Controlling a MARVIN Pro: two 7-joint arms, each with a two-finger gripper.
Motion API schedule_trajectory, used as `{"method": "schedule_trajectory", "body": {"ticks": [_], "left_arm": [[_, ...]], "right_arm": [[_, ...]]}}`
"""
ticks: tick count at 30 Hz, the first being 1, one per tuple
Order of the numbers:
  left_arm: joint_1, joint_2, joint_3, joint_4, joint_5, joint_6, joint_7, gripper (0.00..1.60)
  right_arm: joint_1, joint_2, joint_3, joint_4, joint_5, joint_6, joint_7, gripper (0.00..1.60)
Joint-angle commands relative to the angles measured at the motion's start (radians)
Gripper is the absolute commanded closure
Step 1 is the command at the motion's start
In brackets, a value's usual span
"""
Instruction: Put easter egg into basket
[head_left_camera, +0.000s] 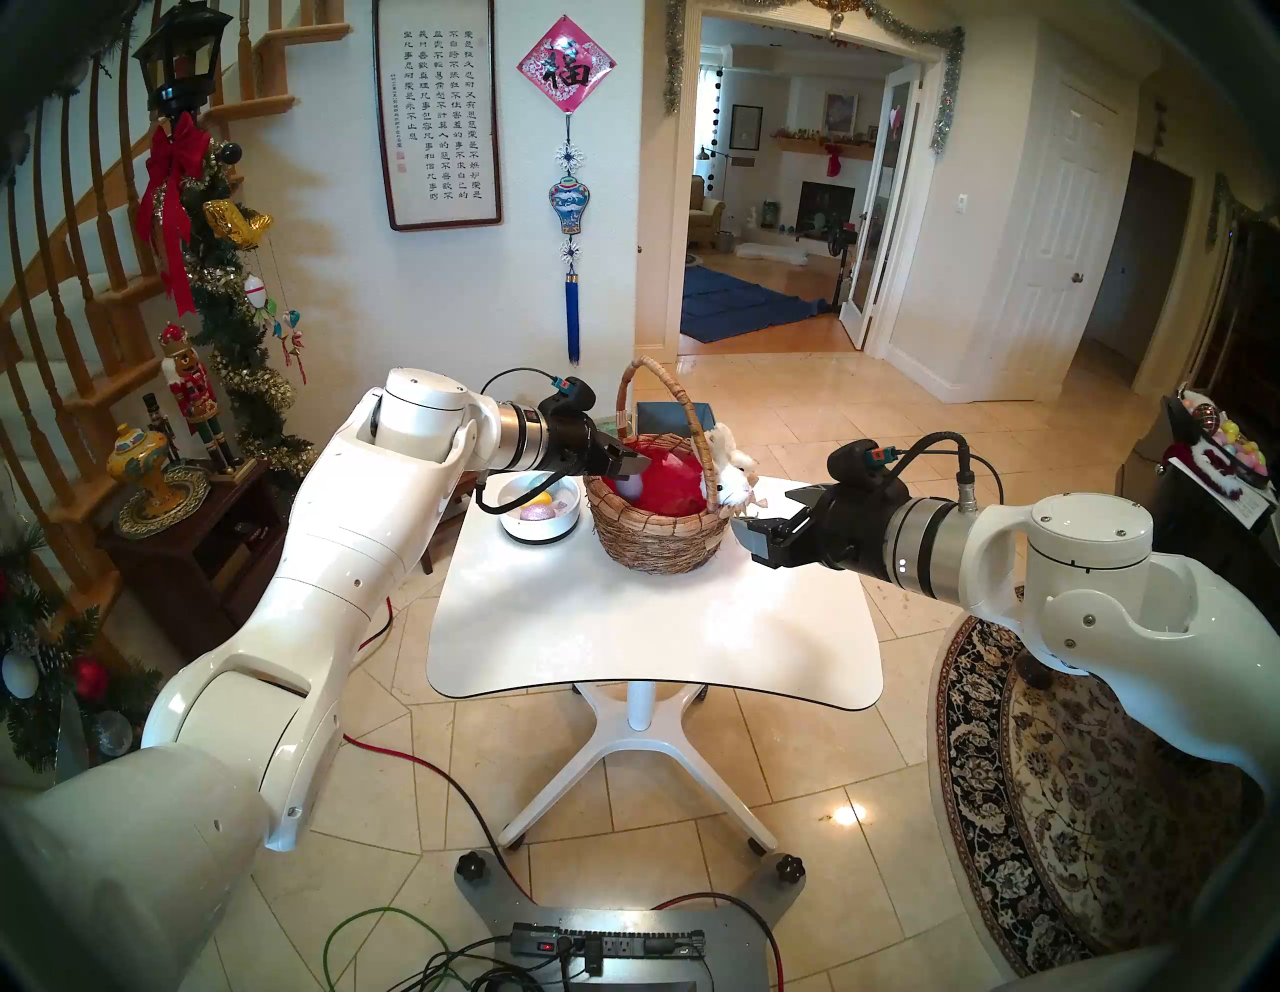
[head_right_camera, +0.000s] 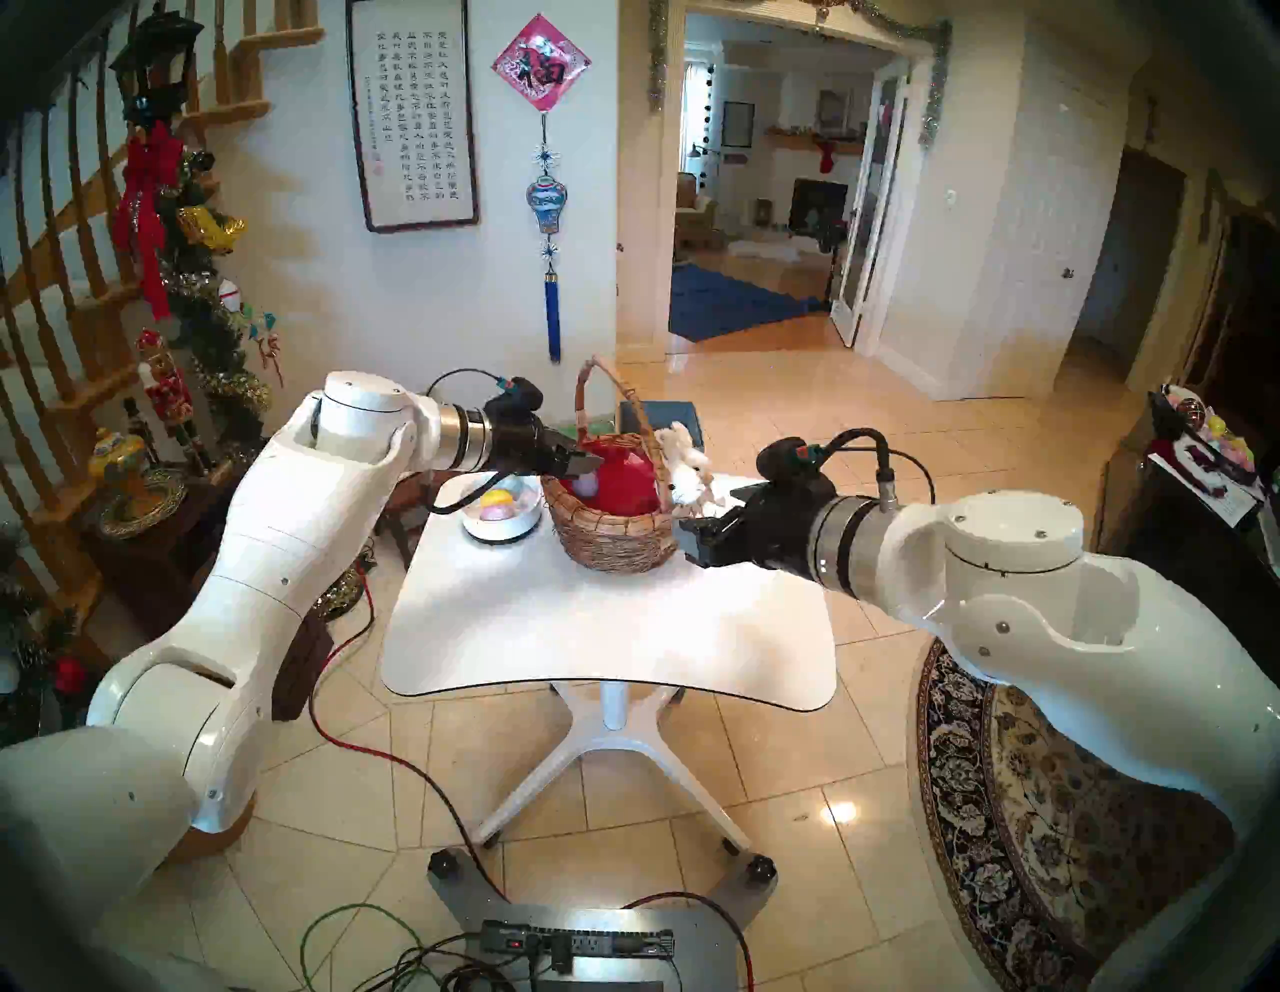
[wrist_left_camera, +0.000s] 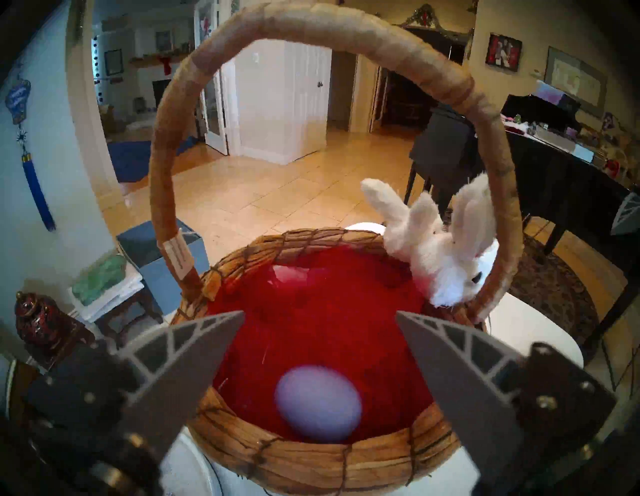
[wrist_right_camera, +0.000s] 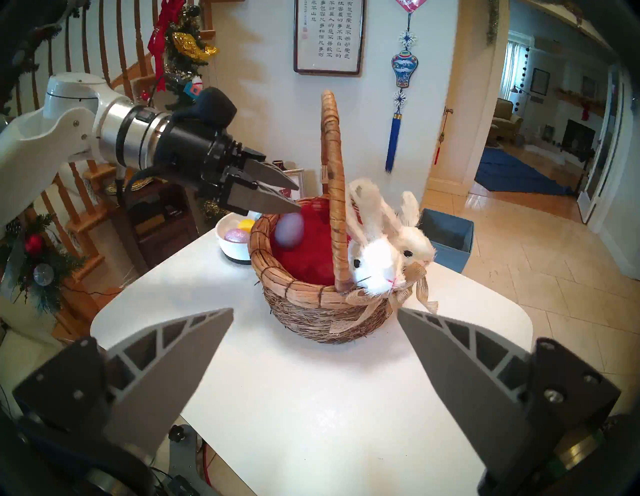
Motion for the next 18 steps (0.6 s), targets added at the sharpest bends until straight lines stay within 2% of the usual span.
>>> {"method": "schedule_trajectory", "body": {"ticks": [1, 10, 18], "left_arm": [[-0.002, 0.001, -0.017, -0.026, -0.017, -0.002, -0.009, 0.0], [0.014, 0.03, -0.062, -0.055, -0.032, 0.028, -0.012, 0.0], [0.057, 0.078, -0.107, -0.09, -0.034, 0.065, -0.003, 0.0]], "right_arm": [[0.011, -0.001, 0.008, -0.001, -0.001, -0.001, 0.001, 0.0], [0.011, -0.001, 0.008, -0.001, -0.001, -0.002, 0.0, 0.0], [0.011, -0.001, 0.008, -0.001, -0.001, -0.002, 0.0, 0.0]]}}
